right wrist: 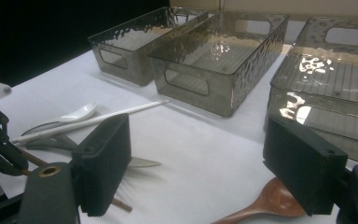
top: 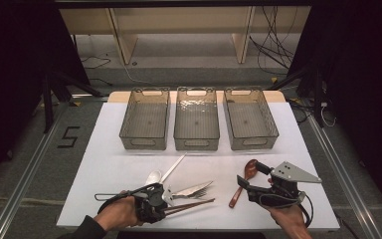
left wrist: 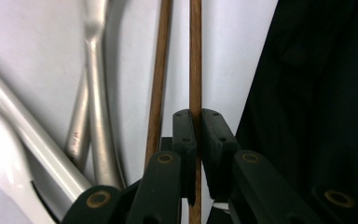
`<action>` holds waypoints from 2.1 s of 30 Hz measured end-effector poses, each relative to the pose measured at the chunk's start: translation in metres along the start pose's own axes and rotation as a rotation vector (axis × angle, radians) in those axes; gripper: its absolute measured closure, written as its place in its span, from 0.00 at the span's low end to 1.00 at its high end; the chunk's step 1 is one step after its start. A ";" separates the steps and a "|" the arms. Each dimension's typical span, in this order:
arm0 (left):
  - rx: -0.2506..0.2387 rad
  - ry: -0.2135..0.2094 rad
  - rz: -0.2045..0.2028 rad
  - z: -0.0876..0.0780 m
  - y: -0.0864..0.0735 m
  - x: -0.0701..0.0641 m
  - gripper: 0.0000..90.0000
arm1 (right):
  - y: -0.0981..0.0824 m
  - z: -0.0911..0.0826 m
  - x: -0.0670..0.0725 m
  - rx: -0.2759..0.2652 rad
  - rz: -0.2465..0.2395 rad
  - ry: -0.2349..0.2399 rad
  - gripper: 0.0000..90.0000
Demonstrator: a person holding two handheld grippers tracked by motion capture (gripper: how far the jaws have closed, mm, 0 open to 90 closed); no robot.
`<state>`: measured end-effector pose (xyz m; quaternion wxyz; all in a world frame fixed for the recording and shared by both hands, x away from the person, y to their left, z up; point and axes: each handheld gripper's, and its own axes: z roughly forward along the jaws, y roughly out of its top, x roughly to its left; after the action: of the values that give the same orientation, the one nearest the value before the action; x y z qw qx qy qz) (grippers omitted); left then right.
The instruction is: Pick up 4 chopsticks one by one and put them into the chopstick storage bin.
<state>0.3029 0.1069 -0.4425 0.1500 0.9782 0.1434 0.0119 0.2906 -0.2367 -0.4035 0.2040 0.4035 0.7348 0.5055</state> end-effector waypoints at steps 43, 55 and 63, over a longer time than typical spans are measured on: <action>-0.535 0.254 -0.418 -0.089 -0.008 0.115 0.93 | 0.000 -0.002 -0.001 -0.019 0.002 0.000 0.27; -0.569 0.322 -0.497 -0.102 -0.007 0.153 0.93 | -0.001 -0.002 -0.002 -0.021 0.007 0.001 0.27; -0.568 0.395 -0.533 -0.114 -0.011 0.180 0.93 | -0.001 -0.001 -0.002 -0.018 0.009 0.001 0.27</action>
<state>0.4646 0.2007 -0.3408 0.3805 0.8060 0.4077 0.1985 0.2905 -0.2393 -0.4038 0.2049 0.4049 0.7285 0.5132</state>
